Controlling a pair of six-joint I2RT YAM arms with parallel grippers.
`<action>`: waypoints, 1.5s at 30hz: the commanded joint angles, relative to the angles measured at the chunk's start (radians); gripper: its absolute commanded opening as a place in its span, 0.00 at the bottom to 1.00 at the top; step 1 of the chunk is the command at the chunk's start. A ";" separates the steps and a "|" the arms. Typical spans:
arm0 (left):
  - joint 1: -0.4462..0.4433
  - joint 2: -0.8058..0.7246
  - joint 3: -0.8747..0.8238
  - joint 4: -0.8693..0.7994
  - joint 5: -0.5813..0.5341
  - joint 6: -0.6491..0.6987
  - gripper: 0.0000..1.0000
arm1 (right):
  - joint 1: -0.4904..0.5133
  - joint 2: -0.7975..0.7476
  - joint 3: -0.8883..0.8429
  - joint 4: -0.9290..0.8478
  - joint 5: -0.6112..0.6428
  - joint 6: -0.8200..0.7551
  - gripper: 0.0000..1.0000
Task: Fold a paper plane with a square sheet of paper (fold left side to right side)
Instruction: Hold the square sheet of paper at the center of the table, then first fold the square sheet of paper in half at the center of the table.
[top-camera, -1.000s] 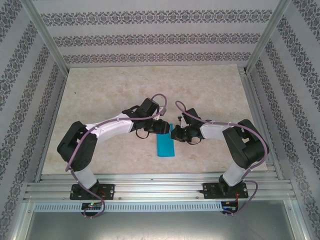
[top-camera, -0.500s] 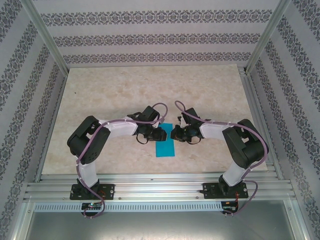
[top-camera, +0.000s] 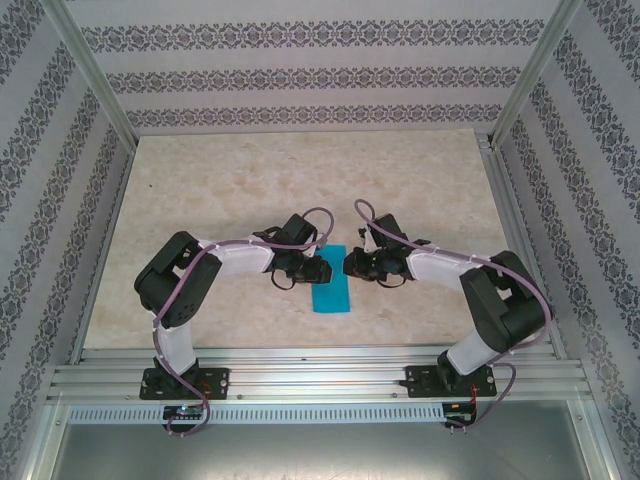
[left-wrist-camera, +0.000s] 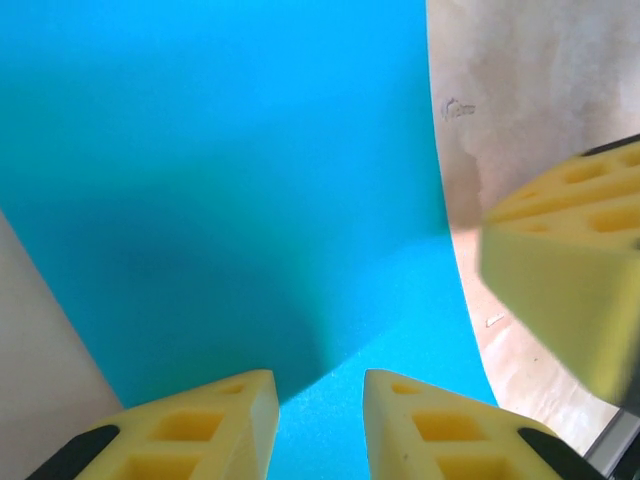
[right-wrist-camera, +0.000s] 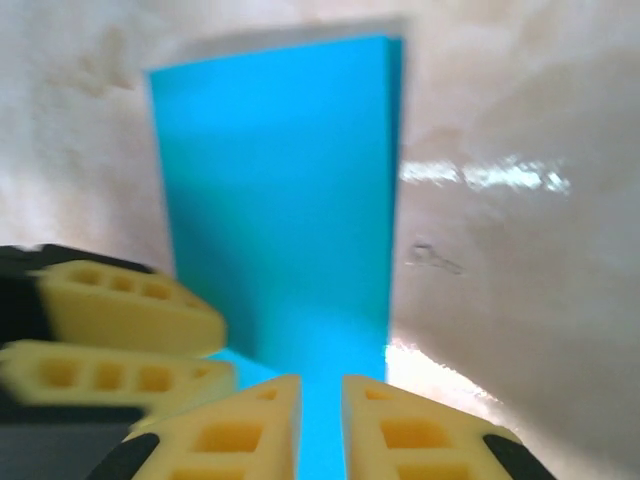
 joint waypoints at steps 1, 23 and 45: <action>0.005 0.058 -0.037 0.003 -0.041 0.004 0.32 | -0.003 -0.073 -0.004 -0.007 0.004 -0.013 0.19; 0.004 0.049 -0.031 -0.004 -0.048 0.006 0.33 | 0.171 -0.040 -0.206 0.085 0.044 0.192 0.16; 0.072 0.068 0.126 -0.039 -0.048 0.028 0.48 | 0.175 0.070 -0.186 -0.076 0.155 0.101 0.15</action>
